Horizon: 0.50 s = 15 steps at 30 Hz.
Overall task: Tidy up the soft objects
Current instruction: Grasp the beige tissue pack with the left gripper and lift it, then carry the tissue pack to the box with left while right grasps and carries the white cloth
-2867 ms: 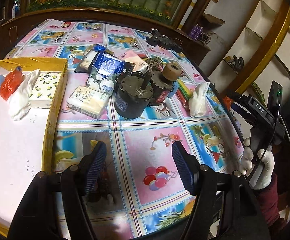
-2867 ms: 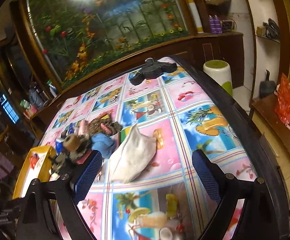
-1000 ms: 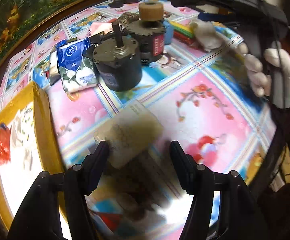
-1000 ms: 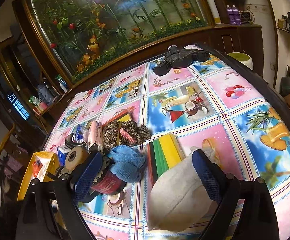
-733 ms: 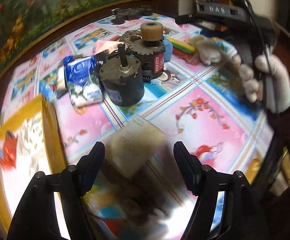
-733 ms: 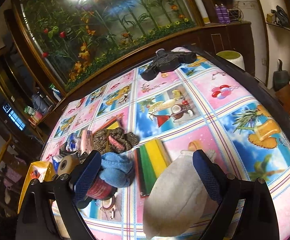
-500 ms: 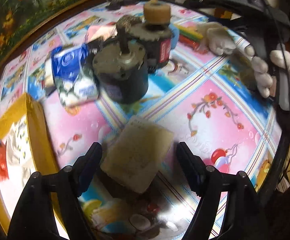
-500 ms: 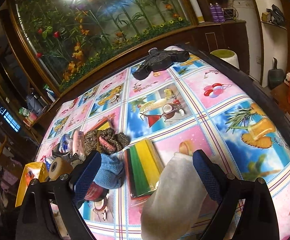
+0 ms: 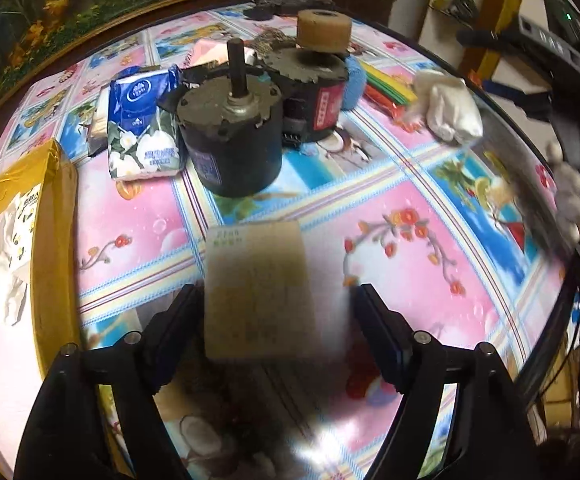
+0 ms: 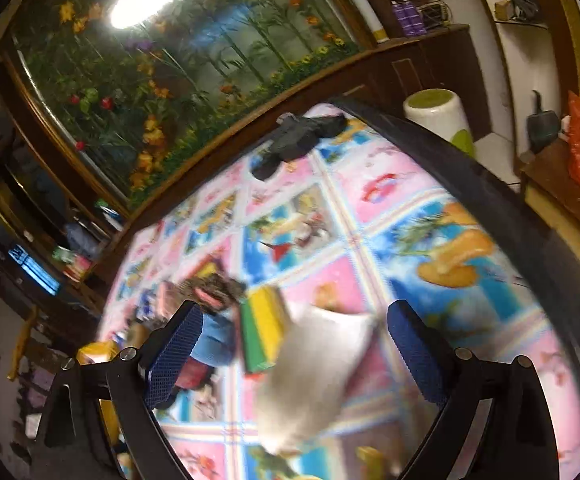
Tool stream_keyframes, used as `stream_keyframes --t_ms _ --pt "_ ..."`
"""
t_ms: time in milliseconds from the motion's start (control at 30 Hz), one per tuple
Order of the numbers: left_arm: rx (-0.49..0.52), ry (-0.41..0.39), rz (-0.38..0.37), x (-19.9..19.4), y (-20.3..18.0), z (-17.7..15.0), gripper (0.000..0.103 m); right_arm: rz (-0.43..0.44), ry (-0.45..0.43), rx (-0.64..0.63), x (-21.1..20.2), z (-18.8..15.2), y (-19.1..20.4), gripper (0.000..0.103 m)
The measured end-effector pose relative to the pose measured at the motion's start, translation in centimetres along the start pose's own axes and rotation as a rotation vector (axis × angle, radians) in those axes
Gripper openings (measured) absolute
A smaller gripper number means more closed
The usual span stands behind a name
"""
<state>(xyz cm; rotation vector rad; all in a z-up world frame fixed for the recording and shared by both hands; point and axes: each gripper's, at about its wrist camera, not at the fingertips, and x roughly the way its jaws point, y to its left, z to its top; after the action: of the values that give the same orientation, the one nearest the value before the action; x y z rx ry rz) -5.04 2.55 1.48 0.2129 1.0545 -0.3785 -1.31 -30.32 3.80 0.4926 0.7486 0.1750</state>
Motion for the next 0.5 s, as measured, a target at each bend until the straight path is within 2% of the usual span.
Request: stream_keyframes --t_ms 33,133,233,300,333,367,500 --pt "-0.006 -0.010 0.005 -0.1 -0.2 -0.1 0.078 -0.018 0.015 -0.012 0.0 -0.3 0.0 0.096" --pt "-0.021 -0.038 0.001 -0.9 -0.2 -0.8 0.042 -0.052 0.081 -0.058 0.8 -1.3 0.8 0.096" --pt "-0.070 -0.042 -0.036 -1.8 0.4 -1.8 0.042 -0.097 0.136 -0.100 2.4 -2.3 2.0 0.092" --pt "-0.098 -0.046 -0.049 -2.6 0.9 -2.8 0.042 -0.120 0.160 -0.129 3.3 -2.8 2.7 0.067" --pt "-0.118 -0.049 -0.066 -3.1 1.2 -3.3 0.042 -0.123 0.169 -0.136 3.5 -2.9 3.0 0.034" --pt "-0.134 -0.055 -0.081 -3.5 1.6 -3.8 0.042 -0.118 0.180 -0.138 3.5 -3.1 3.2 0.024" --pt "-0.192 -0.117 -0.123 -6.7 3.0 -6.1 0.042 -0.093 0.151 -0.153 1.1 -3.6 4.5 0.023"
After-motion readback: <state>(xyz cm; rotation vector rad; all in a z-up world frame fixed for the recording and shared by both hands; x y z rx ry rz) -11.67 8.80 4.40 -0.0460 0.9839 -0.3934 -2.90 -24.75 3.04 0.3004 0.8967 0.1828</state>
